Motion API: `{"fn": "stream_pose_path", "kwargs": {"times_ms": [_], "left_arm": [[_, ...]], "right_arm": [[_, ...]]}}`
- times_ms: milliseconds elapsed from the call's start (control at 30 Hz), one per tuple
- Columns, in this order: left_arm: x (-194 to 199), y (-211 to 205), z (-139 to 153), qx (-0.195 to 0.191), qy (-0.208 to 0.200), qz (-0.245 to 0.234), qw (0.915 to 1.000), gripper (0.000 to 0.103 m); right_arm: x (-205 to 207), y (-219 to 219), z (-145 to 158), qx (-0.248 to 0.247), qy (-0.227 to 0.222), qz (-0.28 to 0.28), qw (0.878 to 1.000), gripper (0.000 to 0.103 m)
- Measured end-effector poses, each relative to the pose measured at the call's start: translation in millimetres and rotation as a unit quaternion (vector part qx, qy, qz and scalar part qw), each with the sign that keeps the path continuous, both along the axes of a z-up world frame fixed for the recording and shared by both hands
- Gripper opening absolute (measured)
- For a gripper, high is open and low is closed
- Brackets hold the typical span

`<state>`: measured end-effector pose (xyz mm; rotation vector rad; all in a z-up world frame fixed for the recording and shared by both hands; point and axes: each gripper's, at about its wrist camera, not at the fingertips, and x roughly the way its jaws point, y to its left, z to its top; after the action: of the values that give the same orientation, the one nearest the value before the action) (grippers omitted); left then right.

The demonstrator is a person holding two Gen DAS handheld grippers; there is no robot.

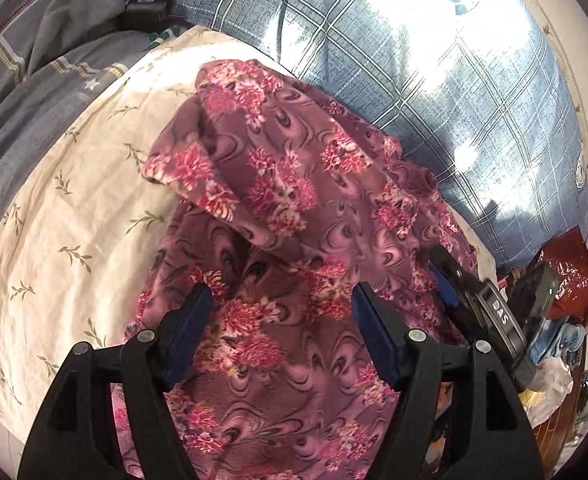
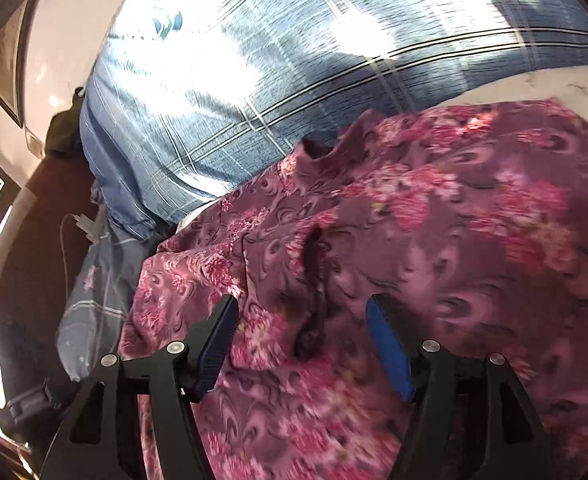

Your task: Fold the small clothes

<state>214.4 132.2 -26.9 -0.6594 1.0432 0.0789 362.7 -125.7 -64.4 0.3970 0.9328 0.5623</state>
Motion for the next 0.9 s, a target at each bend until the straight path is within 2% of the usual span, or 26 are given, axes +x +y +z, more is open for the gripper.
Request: {"fn": "stream_pose_path", "kwargs": {"times_ms": [33,100,200,267,333,400,467,600,733,833,900], "left_arm": [[0,1,-1,-0.001,0.000,-0.001,1.0000,0.072],[1,1,-1,-0.009,-0.002,0.000,1.0000,0.072],[4,2,0,-0.013,-0.011,0.006,0.9998,0.072],[6,5,1,-0.020,-0.017,0.013,0.9996,0.072],[8,7,-1,-0.027,-0.017,0.019,0.9993,0.072],[13,6,-7,-0.036,-0.013,0.024,0.9990,0.072],[19,3,-13,-0.042,-0.006,0.023,0.9988,0.072],[31,-5,-20,-0.056,-0.005,0.025,0.9981,0.072],[47,-10,-21,-0.054,-0.011,0.029,0.9981,0.072],[58,-2,-23,-0.060,-0.012,0.043,0.9972,0.071],[63,3,-16,-0.059,-0.025,0.050,0.9967,0.058]], "right_arm": [[1,11,1,-0.025,-0.007,0.011,1.000,0.060],[-1,27,8,-0.054,-0.025,0.048,0.997,0.007],[-16,17,36,-0.026,-0.074,0.064,0.995,0.007],[-24,-11,54,0.004,-0.095,0.048,0.994,0.006],[-23,-41,63,0.009,-0.105,0.017,0.994,0.007],[-18,-77,60,0.010,-0.095,-0.025,0.995,0.007],[-10,-114,46,0.013,-0.067,-0.071,0.995,0.007],[0,-152,14,0.025,-0.019,-0.116,0.993,0.007],[1,-155,1,0.047,-0.001,-0.119,0.992,0.012],[4,-155,1,0.038,0.002,-0.113,0.993,0.009],[3,-154,23,0.056,-0.024,-0.107,0.992,0.007]]}}
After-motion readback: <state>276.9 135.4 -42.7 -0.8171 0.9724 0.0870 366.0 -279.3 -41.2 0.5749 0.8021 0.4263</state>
